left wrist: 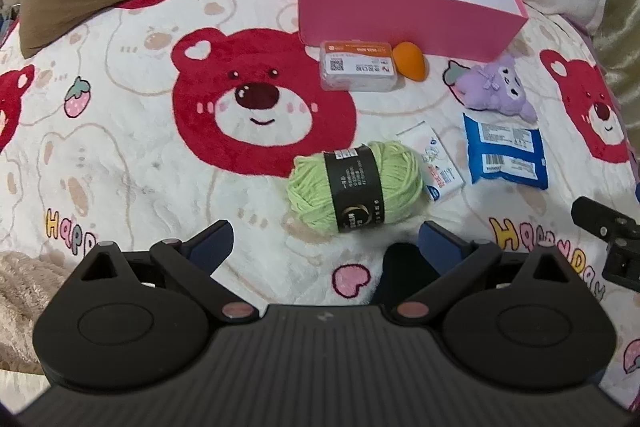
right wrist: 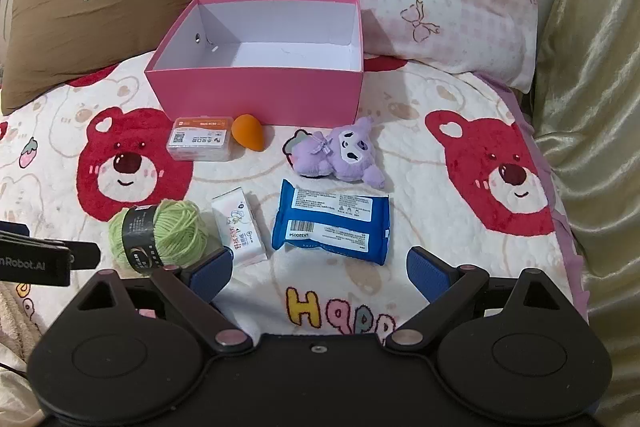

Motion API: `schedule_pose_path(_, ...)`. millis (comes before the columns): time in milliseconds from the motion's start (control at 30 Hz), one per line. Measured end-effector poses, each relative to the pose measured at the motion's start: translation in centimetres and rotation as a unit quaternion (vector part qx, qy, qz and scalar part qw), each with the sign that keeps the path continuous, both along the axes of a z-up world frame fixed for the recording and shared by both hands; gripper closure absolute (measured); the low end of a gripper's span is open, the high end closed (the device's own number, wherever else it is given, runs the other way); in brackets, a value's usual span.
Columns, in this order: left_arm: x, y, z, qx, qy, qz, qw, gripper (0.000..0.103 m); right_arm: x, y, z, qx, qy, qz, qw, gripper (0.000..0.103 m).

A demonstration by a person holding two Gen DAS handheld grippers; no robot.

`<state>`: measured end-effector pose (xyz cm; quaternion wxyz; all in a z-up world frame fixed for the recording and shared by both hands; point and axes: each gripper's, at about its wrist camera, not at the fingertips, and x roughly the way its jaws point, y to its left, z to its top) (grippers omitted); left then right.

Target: Organize objects

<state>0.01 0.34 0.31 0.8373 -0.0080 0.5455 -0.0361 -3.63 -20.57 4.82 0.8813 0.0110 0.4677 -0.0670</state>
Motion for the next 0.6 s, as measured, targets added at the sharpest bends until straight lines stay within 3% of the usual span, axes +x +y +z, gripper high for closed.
schedule_pose_path(267,-0.17,0.20,0.38,0.027,-0.023,0.015,0.9992,0.002,0.12,0.15,-0.32,0.002,0.002,0.003,1.000,0.007)
schedule_pose_path(600,-0.15,0.40,-0.21,0.018,-0.011,0.021,0.9995,0.002,0.45,0.17,-0.83,0.003,0.011,0.000,1.000,0.007)
